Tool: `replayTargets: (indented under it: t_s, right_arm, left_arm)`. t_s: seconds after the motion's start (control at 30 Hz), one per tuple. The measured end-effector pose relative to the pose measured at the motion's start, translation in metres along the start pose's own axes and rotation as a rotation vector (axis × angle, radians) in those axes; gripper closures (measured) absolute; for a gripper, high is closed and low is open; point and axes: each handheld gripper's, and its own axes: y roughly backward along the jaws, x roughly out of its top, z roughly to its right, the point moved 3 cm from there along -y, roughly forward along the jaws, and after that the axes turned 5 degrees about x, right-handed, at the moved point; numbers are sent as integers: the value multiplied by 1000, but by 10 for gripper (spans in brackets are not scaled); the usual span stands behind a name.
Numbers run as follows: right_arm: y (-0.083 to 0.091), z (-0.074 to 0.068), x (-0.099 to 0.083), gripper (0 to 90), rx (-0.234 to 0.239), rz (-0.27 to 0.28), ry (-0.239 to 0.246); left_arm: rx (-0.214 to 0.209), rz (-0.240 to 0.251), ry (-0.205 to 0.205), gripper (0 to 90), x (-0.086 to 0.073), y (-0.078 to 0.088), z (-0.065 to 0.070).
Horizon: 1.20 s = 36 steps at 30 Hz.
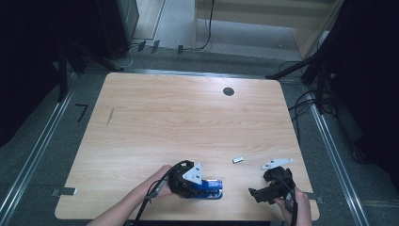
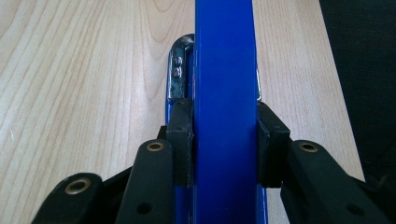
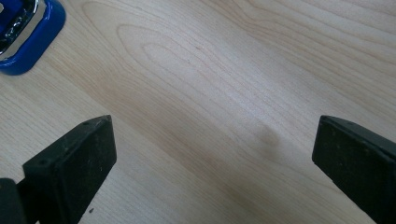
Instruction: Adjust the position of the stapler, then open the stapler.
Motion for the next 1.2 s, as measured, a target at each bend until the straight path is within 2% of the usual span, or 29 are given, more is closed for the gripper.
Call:
replayTargets:
  t_s: [0.3, 0.4, 0.43, 0.5, 0.6, 0.73, 0.87, 0.93, 1.0, 1.07, 1.2]
  right_arm:
    - [1, 0, -1, 3, -6, -5, 1]
    - [2, 0, -1, 3, -6, -5, -4]
    - [2, 0, -2, 3, -6, -6, -4]
    - [2, 0, -1, 3, -6, -3, -5]
    - [2, -1, -1, 4, -8, -4, 2]
    - [1, 0, -1, 3, -7, -7, 7]
    - [0, -1, -1, 3, -8, -10, 6]
    - [0, -1, -1, 3, -7, -12, 10]
    - [0, -1, -1, 3, -5, -13, 11]
    - [0, -1, -1, 3, -4, -10, 15]
    - [-1, -2, -1, 3, -6, -13, 10]
  left_arm:
    - [39, -24, 17, 664, 4, -1, 3]
    - [43, -16, 30, 660, 4, -2, 4]
    - [51, -12, 50, 654, 4, -2, 3]
    - [56, 10, 81, 556, 5, -3, 2]
    - [73, 11, 100, 430, 7, -2, 0]
    - [88, 18, 137, 334, 12, -4, 1]
    - [122, 19, 161, 213, 19, -7, 4]
    - [137, 17, 185, 188, 24, -9, 7]
    - [143, 25, 190, 212, 27, -10, 8]
    - [152, 20, 193, 295, 29, -11, 10]
    - [156, 28, 183, 341, 33, -12, 12]
